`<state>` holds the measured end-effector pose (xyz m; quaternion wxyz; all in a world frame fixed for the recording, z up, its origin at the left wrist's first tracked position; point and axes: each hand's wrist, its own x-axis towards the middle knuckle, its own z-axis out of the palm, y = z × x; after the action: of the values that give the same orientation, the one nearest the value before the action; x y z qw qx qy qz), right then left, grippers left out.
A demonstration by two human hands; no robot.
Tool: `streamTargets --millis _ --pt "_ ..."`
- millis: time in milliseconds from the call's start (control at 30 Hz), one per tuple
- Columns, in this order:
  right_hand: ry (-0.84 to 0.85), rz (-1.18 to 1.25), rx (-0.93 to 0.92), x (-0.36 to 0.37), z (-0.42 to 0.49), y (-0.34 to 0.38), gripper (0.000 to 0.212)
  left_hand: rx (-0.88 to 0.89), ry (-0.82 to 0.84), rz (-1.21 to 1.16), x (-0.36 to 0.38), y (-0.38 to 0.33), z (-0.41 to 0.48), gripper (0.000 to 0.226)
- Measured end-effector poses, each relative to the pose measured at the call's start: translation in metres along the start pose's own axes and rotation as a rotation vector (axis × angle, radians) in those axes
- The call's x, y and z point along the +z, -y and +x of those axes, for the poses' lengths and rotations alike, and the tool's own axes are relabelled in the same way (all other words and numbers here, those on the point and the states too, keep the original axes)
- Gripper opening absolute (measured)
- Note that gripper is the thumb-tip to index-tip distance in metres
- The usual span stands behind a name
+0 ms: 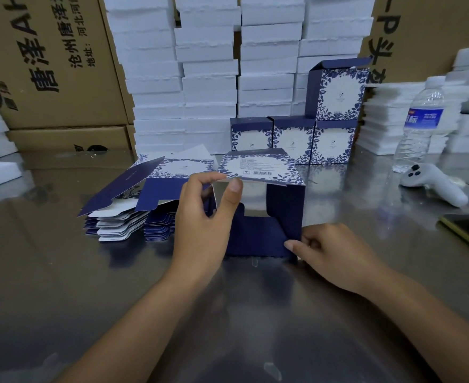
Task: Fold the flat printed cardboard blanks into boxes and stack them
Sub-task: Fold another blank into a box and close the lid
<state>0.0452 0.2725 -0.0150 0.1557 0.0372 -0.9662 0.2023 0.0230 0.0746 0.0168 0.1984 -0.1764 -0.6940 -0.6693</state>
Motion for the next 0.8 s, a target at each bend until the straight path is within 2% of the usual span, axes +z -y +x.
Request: streamTargets --millis 200,467,567,667,800 --pt "0.01 0.109 -0.058 -0.003 0.001 -0.002 0.041 -0.014 -0.102 -0.018 -0.007 -0.002 0.008 0.033" --pt "0.006 0.151 -0.046 -0.001 -0.001 0.001 0.042 -0.022 -0.101 -0.033 -0.007 -0.002 0.008 0.032" --pt "-0.016 0.068 0.003 -0.003 -0.002 0.002 0.044 -0.006 -0.091 -0.028 -0.007 -0.003 0.007 0.031" --pt "-0.181 -0.032 0.061 -0.005 -0.002 0.005 0.05 0.0 -0.053 -0.04 -0.005 -0.004 0.004 0.031" --pt "-0.594 0.283 -0.068 -0.006 0.0 0.014 0.048 0.031 0.021 -0.018 -0.002 -0.005 -0.001 0.034"
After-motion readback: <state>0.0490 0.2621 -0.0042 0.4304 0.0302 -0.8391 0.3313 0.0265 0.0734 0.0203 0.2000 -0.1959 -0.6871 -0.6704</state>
